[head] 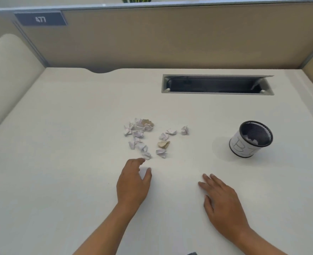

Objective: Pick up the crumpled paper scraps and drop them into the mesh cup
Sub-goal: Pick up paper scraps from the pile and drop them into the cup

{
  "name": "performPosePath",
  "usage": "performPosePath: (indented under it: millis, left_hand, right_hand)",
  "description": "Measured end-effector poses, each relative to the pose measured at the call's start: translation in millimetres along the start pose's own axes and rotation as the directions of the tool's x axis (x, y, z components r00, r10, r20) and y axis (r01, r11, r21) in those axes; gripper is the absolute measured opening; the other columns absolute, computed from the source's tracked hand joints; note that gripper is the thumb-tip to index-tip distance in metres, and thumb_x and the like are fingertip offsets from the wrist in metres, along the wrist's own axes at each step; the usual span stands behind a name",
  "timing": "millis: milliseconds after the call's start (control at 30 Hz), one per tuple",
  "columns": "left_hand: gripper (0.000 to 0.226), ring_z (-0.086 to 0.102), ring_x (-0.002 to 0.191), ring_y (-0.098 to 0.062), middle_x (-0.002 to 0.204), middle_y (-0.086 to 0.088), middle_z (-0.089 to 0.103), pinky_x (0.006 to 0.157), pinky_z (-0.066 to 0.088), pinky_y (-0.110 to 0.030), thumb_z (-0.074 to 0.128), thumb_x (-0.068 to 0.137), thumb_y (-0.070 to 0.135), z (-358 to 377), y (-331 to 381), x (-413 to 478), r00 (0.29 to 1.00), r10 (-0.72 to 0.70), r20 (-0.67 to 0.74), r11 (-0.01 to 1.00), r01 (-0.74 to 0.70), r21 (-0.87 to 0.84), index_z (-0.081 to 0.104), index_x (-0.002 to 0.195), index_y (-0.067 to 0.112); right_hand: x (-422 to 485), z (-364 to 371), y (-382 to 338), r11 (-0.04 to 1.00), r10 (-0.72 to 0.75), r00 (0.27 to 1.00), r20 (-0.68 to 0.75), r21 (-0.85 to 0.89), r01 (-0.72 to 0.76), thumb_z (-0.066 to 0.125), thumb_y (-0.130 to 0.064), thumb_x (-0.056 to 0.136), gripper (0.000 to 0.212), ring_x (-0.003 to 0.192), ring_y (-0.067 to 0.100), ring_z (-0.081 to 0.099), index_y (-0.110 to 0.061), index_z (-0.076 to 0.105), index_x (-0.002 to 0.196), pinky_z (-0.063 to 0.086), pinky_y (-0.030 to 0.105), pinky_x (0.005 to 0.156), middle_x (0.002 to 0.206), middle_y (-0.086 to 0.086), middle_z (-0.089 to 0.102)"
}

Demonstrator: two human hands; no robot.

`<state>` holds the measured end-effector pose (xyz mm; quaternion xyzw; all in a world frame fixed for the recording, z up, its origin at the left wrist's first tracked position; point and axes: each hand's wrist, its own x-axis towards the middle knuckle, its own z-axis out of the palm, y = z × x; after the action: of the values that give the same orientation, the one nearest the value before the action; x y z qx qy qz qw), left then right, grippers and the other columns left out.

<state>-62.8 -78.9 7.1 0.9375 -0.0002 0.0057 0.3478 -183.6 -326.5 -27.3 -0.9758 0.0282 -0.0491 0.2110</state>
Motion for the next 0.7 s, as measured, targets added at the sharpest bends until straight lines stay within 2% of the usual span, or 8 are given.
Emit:
performPosePath:
  millis: [100, 167, 233, 333, 433, 500, 600, 700]
  left_hand:
    - [0.035, 0.061, 0.097, -0.016, 0.117, 0.009, 0.058, 0.076, 0.050, -0.032, 0.061, 0.090, 0.031, 0.7, 0.3, 22.0, 0.995, 0.026, 0.097, 0.998, -0.032, 0.059, 0.057, 0.125, 0.031]
    - [0.044, 0.057, 0.107, -0.020, 0.121, 0.004, 0.056, 0.083, 0.049, -0.035, 0.057, 0.093, 0.029, 3.1, -0.8, 33.2, 0.978, 0.065, 0.196, 0.984, -0.096, 0.152, 0.050, 0.136, 0.030]
    - [0.046, 0.056, 0.109, -0.022, 0.120, 0.000, 0.054, 0.084, 0.049, -0.036, 0.054, 0.094, 0.028, 5.2, -2.3, 41.2, 0.964, 0.074, 0.254, 0.974, -0.124, 0.187, 0.048, 0.140, 0.026]
    - [0.027, 0.060, 0.098, -0.024, 0.108, -0.002, 0.058, 0.076, 0.049, -0.035, 0.052, 0.094, 0.025, 5.8, -5.5, 48.1, 0.962, 0.086, 0.259, 0.976, -0.133, 0.172, 0.063, 0.118, 0.019]
    - [0.018, 0.061, 0.092, -0.022, 0.099, 0.001, 0.061, 0.070, 0.045, -0.032, 0.053, 0.096, 0.028, 1.9, -10.1, 50.1, 0.955, 0.091, 0.283, 0.974, -0.145, 0.175, 0.067, 0.102, 0.019]
    - [0.022, 0.060, 0.087, -0.020, 0.093, 0.004, 0.062, 0.065, 0.042, -0.030, 0.051, 0.097, 0.036, -3.2, -13.0, 46.9, 0.952, 0.115, 0.284, 0.968, -0.172, 0.183, 0.067, 0.097, 0.022]
    - [0.024, 0.053, 0.077, -0.014, 0.083, 0.010, 0.058, 0.061, 0.037, -0.028, 0.051, 0.096, 0.042, -11.9, -17.4, 38.9, 0.951, 0.114, 0.288, 0.968, -0.172, 0.183, 0.065, 0.087, 0.025]
    - [0.023, 0.052, 0.073, -0.012, 0.076, 0.013, 0.054, 0.058, 0.036, -0.027, 0.055, 0.093, 0.043, -20.4, -22.8, 29.3, 0.945, 0.120, 0.304, 0.966, -0.182, 0.183, 0.062, 0.080, 0.026]
  right_hand:
    - [-1.2, -0.9, -1.5, 0.999, 0.035, 0.999, 0.015, -0.005, -0.035, 0.042, -0.027, 0.087, 0.043, 0.136, 0.013, 0.045, -0.025, 0.065, 0.123, 0.032, 0.029, 0.103, 0.143, -0.008, 0.054]
    - [-1.2, -0.9, -3.5, 0.999, 0.045, 0.999, 0.023, -0.014, -0.045, 0.040, -0.029, 0.087, 0.044, 0.137, 0.013, 0.044, -0.025, 0.064, 0.123, 0.033, 0.030, 0.103, 0.143, -0.008, 0.054]
    - [-0.9, -0.8, -5.8, 0.998, 0.057, 0.998, 0.024, -0.015, -0.056, 0.040, -0.028, 0.086, 0.043, 0.136, 0.012, 0.044, -0.025, 0.064, 0.122, 0.033, 0.031, 0.102, 0.143, -0.009, 0.054]
    - [2.0, 1.2, -9.0, 0.995, 0.094, 0.996, -0.001, 0.015, -0.094, 0.053, -0.019, 0.086, 0.034, 0.133, 0.014, 0.047, -0.023, 0.067, 0.117, 0.034, 0.031, 0.102, 0.137, -0.011, 0.056]
    - [13.9, 1.9, -17.7, 0.983, 0.169, 0.984, -0.047, 0.073, -0.166, 0.073, -0.004, 0.079, 0.036, 0.119, 0.021, 0.060, -0.019, 0.069, 0.111, 0.040, 0.035, 0.099, 0.120, -0.011, 0.064]
    - [29.4, 0.3, -28.3, 0.979, 0.180, 0.981, -0.076, 0.111, -0.171, 0.075, -0.002, 0.076, 0.035, 0.105, 0.020, 0.065, -0.019, 0.070, 0.107, 0.044, 0.032, 0.093, 0.108, -0.011, 0.069]
    - [60.8, -0.9, -48.6, 0.978, 0.150, 0.983, -0.110, 0.162, -0.131, 0.074, -0.006, 0.079, 0.026, 0.096, 0.015, 0.062, -0.020, 0.072, 0.101, 0.045, 0.024, 0.086, 0.099, -0.009, 0.070]
    - [94.6, 1.5, -69.8, 0.985, 0.083, 0.990, -0.111, 0.163, -0.064, 0.073, -0.011, 0.081, 0.022, 0.089, 0.018, 0.060, -0.020, 0.073, 0.102, 0.051, 0.032, 0.078, 0.092, -0.007, 0.068]
